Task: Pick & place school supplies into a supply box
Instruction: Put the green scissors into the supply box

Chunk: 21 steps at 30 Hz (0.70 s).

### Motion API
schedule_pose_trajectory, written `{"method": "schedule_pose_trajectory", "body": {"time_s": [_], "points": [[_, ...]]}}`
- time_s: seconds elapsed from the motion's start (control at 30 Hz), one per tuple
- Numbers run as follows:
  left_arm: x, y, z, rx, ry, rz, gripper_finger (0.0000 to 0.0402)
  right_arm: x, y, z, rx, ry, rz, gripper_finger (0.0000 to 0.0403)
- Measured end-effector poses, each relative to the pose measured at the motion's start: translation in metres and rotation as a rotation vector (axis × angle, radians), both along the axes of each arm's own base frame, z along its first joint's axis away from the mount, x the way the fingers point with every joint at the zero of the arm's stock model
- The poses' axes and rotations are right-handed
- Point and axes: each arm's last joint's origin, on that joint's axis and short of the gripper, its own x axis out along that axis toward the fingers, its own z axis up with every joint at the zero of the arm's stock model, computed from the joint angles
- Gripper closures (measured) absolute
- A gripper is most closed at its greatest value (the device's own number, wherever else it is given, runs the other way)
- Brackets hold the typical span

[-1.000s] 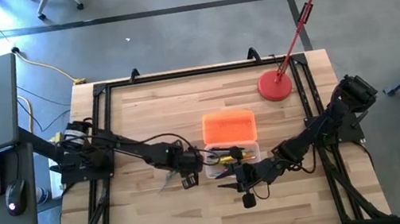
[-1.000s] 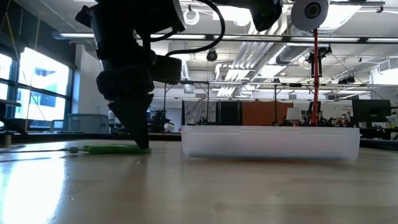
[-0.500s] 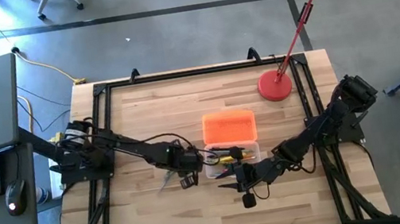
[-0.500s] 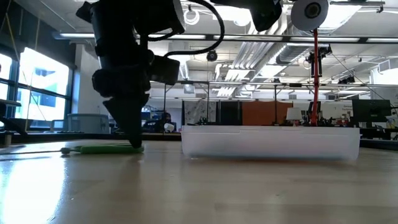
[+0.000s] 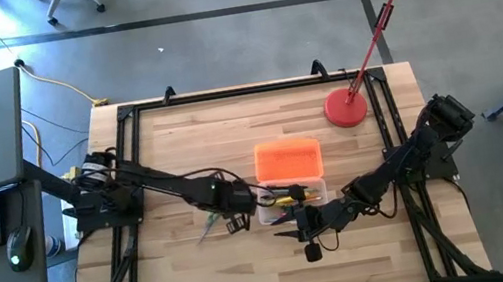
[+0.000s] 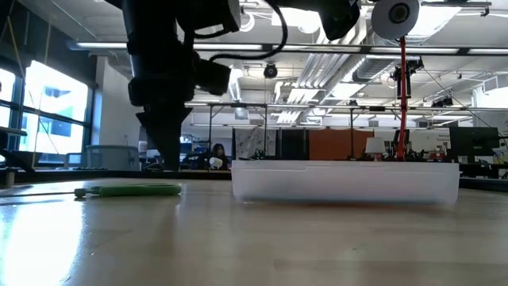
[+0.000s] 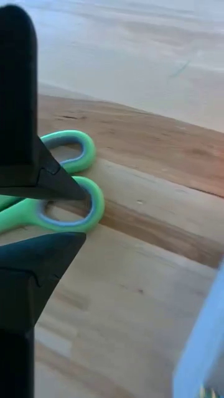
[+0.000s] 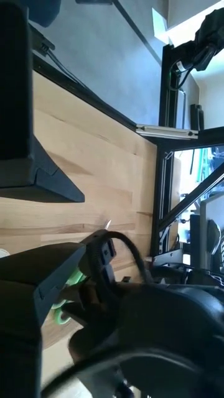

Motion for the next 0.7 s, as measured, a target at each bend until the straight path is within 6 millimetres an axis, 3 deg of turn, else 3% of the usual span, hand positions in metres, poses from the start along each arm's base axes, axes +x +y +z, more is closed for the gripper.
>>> {"method": "schedule_pose_trajectory", "body": {"time_s": [0.7], "points": [[0.008, -0.002, -0.033, -0.003, 0.047, 0.036, 0.0277, 0.0, 0.0, 0.0, 0.0, 0.0, 0.0, 0.0308]]}}
